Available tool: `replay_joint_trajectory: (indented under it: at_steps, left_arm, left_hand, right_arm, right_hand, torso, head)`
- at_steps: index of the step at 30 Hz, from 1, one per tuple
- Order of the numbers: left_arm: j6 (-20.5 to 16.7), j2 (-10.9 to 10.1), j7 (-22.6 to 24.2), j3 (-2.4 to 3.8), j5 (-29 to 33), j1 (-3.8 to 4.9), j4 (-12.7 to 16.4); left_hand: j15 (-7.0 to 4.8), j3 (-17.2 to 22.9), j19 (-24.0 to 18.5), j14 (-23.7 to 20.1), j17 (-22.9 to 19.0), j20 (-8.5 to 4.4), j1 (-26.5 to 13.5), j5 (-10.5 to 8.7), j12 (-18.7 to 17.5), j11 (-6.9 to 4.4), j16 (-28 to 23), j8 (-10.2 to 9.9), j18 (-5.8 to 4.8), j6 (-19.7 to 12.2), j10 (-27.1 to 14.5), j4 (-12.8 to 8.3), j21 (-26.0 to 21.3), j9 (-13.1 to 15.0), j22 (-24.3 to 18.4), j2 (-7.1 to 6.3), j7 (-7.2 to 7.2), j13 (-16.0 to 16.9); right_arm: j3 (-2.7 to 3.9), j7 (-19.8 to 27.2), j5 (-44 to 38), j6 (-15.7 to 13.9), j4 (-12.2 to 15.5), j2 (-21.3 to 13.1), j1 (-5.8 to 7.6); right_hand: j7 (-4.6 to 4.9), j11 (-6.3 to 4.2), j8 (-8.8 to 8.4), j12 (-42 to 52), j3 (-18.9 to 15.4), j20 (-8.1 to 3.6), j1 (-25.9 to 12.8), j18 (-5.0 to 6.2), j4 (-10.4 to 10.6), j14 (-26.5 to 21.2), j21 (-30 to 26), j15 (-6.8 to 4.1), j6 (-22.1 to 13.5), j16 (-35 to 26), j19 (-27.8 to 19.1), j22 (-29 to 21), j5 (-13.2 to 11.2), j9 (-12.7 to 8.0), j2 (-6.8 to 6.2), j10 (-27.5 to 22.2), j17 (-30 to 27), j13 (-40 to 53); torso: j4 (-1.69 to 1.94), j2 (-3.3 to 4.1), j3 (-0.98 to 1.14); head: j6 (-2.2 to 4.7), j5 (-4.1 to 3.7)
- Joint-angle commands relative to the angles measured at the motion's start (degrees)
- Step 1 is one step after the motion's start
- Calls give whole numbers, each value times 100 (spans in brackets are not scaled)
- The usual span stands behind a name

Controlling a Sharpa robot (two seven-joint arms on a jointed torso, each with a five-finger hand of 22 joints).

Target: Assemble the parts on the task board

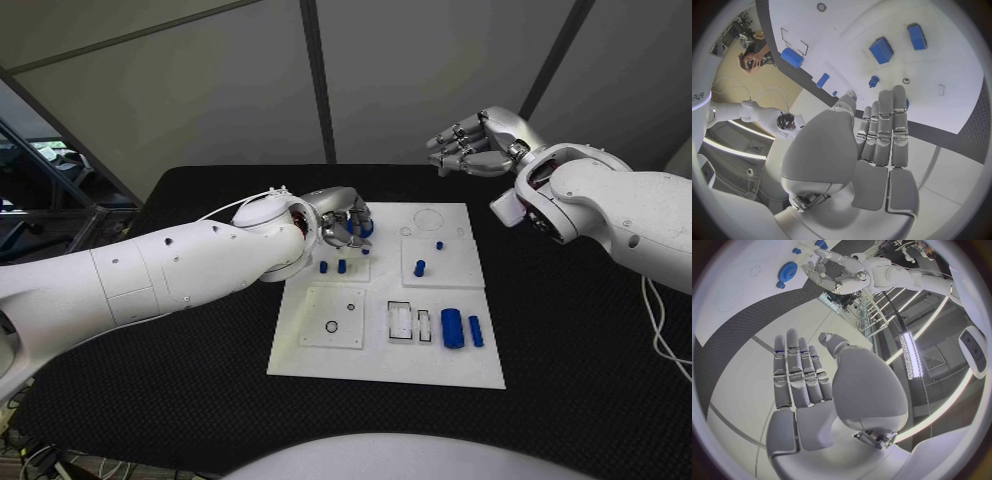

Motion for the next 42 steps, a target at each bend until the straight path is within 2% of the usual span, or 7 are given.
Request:
replay_joint_trajectory:
  at_steps: [1, 6, 12, 15, 19, 25, 42]
  left_arm:
    - [9, 50, 236, -13, -636, -26, -103]
    - [74, 149, 215, -26, -842, -65, -283]
    - [156, 284, 205, -29, -969, -95, -432]
    - [163, 367, 193, -31, -1008, -105, -523]
    - [166, 443, 187, -32, -1039, -124, -602]
    - [270, 495, 184, -34, -1055, -144, -621]
    - [423, 539, 174, -38, -1057, -164, -654]
  left_hand:
    - [-16, 63, 113, 98, 28, -25, 75, 15, -76, -5, 263, -64, -71, 104, 69, -7, 130, -126, 106, -12, -13, -146]
    - [-58, 206, 244, 346, 317, -58, 139, 18, -190, -14, 1023, -169, -82, 283, 175, -39, 434, -339, 388, -52, -36, -413]
    - [-62, 318, 307, 503, 539, -73, 154, 19, -273, -28, 1531, -238, -93, 385, 244, -57, 722, -473, 676, -78, -56, -590]
    - [-71, 386, 504, 656, 742, -81, 149, 19, -317, -36, 1873, -289, -160, 415, 304, -65, 1183, -547, 1082, -93, -59, -685]
    - [-97, 495, 915, 957, 1189, -104, 140, 21, -365, -61, 2438, -379, -292, 454, 449, -66, 2025, -645, 1795, -110, -62, -800]
    - [-115, 589, 1103, 1080, 1363, -116, 118, 18, -429, -82, 2713, -443, -366, 530, 583, -72, 2485, -721, 2207, -152, -74, -906]
    - [-159, 803, 1215, 1184, 1490, -140, 178, 26, -498, -134, 2964, -463, -416, 750, 810, -144, 2829, -786, 2545, -120, -122, -1016]
  right_arm:
    - [1, 59, 20, 32, 4, 4, 10]
    - [0, 56, 20, 30, 6, 3, 9]
    - [0, 57, 20, 34, 3, 21, 9]
    - [-1, 57, 20, 36, 1, 30, 8]
    - [-1, 49, 20, 39, 0, 34, 8]
    - [-2, 40, 20, 43, -2, 35, 8]
    - [-2, 43, 20, 52, -18, 50, 8]
  right_hand:
    - [-1, -8, 11, 29, 9, 13, 14, 60, -4, 3, -21, -12, 6, -18, 41, -5, 31, 3, -3, -42, -5, -5]
    - [-1, -8, 11, 29, 9, 13, 14, 60, -4, 3, -21, -12, 6, -18, 41, -5, 31, 3, -3, -42, -5, -5]
    - [-1, -8, 11, 29, 9, 13, 14, 60, -4, 3, -21, -12, 6, -18, 41, -5, 31, 3, -3, -42, -5, -5]
    - [-1, -8, 11, 29, 9, 13, 14, 60, -4, 3, -21, -12, 6, -18, 41, -5, 31, 3, -3, -42, -5, -5]
    - [-1, -8, 11, 29, 9, 13, 14, 60, -4, 3, -21, -12, 6, -18, 41, -5, 31, 3, -3, -42, -5, -5]
    - [-1, -8, 11, 29, 9, 13, 14, 60, -4, 3, -21, -12, 6, -18, 41, -5, 31, 3, -3, -42, -5, -5]
    - [-1, -9, 12, 31, 17, 12, 21, 61, -8, 5, -26, -13, 6, -21, 43, -8, 36, 3, 5, -42, -7, -8]
  torso:
    - [-3, -3, 2]
    - [4, -3, 1]
    - [-2, -1, 0]
    - [-3, 0, 3]
    - [0, 0, 3]
    - [8, -5, 4]
    - [6, -8, 1]
  head:
    - [5, -13]
    - [18, -22]
    - [22, -21]
    - [24, -22]
    - [24, -38]
    - [7, -42]
    - [-4, -42]
